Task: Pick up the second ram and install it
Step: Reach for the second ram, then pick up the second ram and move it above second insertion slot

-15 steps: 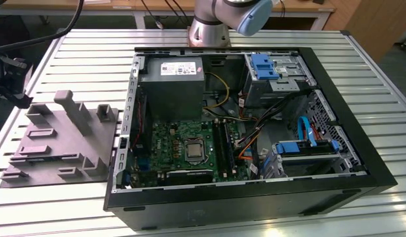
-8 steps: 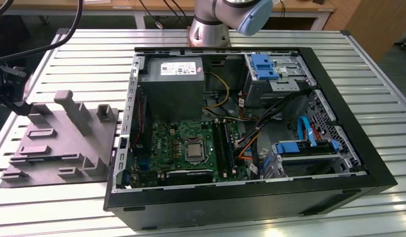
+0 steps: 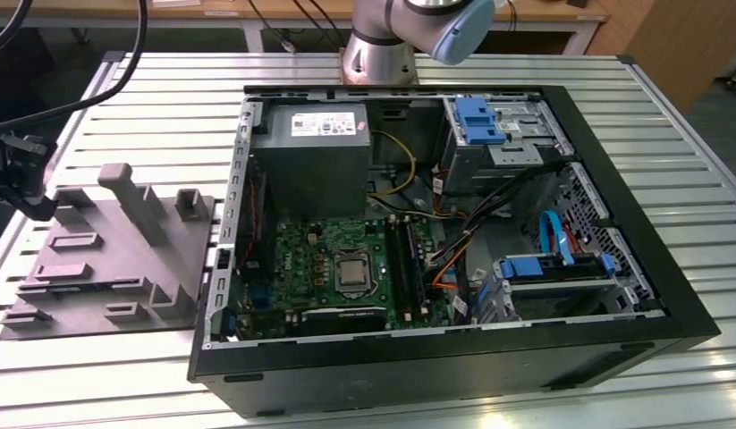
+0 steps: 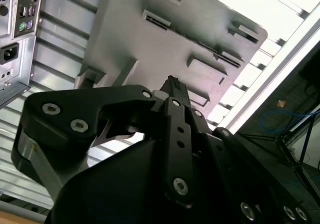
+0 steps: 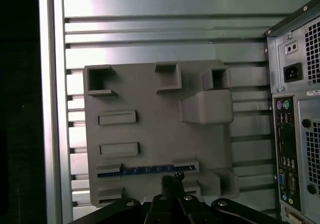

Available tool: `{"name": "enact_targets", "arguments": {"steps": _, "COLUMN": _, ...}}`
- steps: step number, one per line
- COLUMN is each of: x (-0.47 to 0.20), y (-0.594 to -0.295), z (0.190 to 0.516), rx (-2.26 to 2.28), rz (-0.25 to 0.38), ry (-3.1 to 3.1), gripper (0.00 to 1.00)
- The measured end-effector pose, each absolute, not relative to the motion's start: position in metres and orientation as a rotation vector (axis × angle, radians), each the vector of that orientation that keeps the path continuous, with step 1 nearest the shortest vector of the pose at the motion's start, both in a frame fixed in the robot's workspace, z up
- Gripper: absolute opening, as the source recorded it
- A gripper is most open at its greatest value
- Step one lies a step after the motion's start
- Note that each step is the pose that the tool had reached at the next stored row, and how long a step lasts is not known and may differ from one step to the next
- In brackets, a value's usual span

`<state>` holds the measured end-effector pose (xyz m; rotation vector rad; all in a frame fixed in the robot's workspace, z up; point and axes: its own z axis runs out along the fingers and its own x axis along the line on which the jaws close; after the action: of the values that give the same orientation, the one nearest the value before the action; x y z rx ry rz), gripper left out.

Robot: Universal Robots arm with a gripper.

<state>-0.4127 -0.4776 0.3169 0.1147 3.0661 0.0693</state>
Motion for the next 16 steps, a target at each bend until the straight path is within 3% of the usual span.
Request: {"name": "enact_targets", "arguments": {"steps": 16, "x": -0.4147, "y": -0.4835, "z": 0.3087, "rx": 0.115, "rz": 0.069, "ry": 3.066, "gripper": 0.10}}
